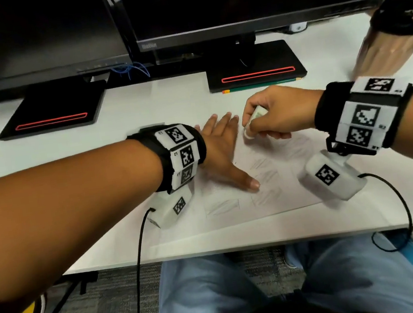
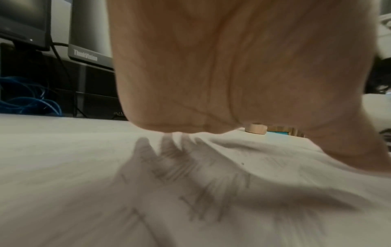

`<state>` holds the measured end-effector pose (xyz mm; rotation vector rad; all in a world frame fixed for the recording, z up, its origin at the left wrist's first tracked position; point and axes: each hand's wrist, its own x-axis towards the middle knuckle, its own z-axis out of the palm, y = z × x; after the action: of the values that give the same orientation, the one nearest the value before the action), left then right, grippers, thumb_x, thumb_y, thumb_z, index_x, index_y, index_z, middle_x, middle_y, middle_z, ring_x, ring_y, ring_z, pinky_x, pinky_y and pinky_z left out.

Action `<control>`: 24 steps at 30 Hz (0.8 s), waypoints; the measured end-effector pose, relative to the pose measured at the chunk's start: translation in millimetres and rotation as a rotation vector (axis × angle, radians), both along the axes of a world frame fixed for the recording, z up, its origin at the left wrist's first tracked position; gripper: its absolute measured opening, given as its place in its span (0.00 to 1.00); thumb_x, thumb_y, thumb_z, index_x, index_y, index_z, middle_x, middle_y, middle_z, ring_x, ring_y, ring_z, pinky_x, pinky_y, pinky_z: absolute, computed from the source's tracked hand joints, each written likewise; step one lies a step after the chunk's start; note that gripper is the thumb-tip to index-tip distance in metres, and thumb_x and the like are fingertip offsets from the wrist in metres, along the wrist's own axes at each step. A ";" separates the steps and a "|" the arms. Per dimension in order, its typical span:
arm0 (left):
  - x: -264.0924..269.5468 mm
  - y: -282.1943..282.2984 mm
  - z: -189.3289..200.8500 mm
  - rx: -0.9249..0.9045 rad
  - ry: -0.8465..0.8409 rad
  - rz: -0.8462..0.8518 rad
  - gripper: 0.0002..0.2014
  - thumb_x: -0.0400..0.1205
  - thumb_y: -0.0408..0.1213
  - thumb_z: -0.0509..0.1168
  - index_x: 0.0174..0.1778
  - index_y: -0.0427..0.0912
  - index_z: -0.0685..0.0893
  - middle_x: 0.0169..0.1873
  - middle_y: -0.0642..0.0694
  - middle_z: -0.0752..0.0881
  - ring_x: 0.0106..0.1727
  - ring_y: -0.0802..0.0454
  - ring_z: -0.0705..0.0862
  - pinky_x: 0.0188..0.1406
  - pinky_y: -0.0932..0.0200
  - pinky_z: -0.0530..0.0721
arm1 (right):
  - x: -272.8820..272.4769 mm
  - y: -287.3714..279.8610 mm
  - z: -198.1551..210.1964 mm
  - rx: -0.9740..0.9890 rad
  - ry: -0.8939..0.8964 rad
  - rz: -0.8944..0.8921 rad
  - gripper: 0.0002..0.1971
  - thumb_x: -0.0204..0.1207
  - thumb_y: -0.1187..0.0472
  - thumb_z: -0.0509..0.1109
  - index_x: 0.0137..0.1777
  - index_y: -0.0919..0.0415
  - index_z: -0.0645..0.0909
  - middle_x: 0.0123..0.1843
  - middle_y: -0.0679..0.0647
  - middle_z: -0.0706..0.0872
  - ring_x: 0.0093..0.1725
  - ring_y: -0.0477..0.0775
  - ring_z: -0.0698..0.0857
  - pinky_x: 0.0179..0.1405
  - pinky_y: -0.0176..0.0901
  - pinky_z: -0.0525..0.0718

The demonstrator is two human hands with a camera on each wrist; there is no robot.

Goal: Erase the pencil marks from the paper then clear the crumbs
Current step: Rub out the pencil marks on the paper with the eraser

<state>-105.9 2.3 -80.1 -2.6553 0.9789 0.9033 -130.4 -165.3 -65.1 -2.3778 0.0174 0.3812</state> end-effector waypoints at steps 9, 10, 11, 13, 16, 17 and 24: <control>9.1 -3.0 -24.2 0.038 -0.022 -0.021 0.70 0.63 0.79 0.67 0.84 0.51 0.26 0.83 0.47 0.24 0.83 0.42 0.24 0.82 0.29 0.37 | -3.4 15.7 -23.0 -0.134 -0.003 0.119 0.03 0.77 0.61 0.69 0.48 0.59 0.81 0.38 0.51 0.87 0.36 0.51 0.84 0.39 0.44 0.83; 9.3 -3.1 -24.6 0.044 -0.026 -0.024 0.70 0.63 0.80 0.67 0.84 0.52 0.26 0.83 0.47 0.24 0.83 0.42 0.24 0.82 0.29 0.37 | -2.4 15.3 -21.5 -0.134 0.017 0.129 0.02 0.77 0.62 0.69 0.47 0.59 0.81 0.37 0.51 0.87 0.35 0.50 0.84 0.39 0.43 0.82; 9.2 -3.8 -24.9 0.045 -0.030 -0.025 0.70 0.62 0.80 0.67 0.84 0.52 0.26 0.83 0.47 0.24 0.83 0.41 0.24 0.82 0.29 0.37 | -0.9 13.8 -19.7 -0.137 0.027 0.122 0.03 0.77 0.61 0.70 0.47 0.59 0.81 0.35 0.51 0.87 0.34 0.50 0.84 0.38 0.44 0.83; 9.2 -4.9 -26.1 0.038 -0.037 -0.021 0.71 0.62 0.80 0.67 0.83 0.51 0.24 0.83 0.47 0.24 0.83 0.41 0.25 0.82 0.29 0.37 | 1.7 12.2 -19.1 -0.166 0.003 0.103 0.03 0.76 0.60 0.70 0.47 0.58 0.82 0.36 0.51 0.88 0.36 0.53 0.85 0.41 0.49 0.85; 10.4 -5.1 -26.1 0.059 -0.046 -0.032 0.70 0.62 0.81 0.65 0.84 0.51 0.27 0.83 0.45 0.24 0.83 0.40 0.25 0.82 0.29 0.38 | 1.3 16.2 -20.5 -0.188 0.024 0.180 0.03 0.76 0.60 0.69 0.47 0.57 0.82 0.46 0.51 0.89 0.43 0.54 0.86 0.49 0.51 0.85; 10.1 -5.2 -25.8 0.059 -0.043 -0.033 0.70 0.62 0.81 0.65 0.84 0.51 0.27 0.83 0.45 0.24 0.83 0.40 0.25 0.82 0.29 0.38 | 1.7 15.8 -19.6 -0.170 0.049 0.173 0.03 0.76 0.60 0.70 0.47 0.58 0.82 0.46 0.52 0.90 0.42 0.54 0.86 0.47 0.50 0.85; 9.8 -5.2 -26.2 0.059 -0.035 -0.024 0.69 0.62 0.81 0.65 0.85 0.52 0.28 0.82 0.46 0.23 0.83 0.41 0.24 0.82 0.29 0.37 | 0.0 14.8 -18.3 -0.200 0.028 0.225 0.05 0.79 0.60 0.67 0.49 0.59 0.83 0.49 0.48 0.90 0.48 0.47 0.85 0.50 0.39 0.82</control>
<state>-96.1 -2.9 -106.3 -2.5957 0.9586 0.8638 -130.4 -150.6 -83.4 -2.5802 -0.2093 0.5409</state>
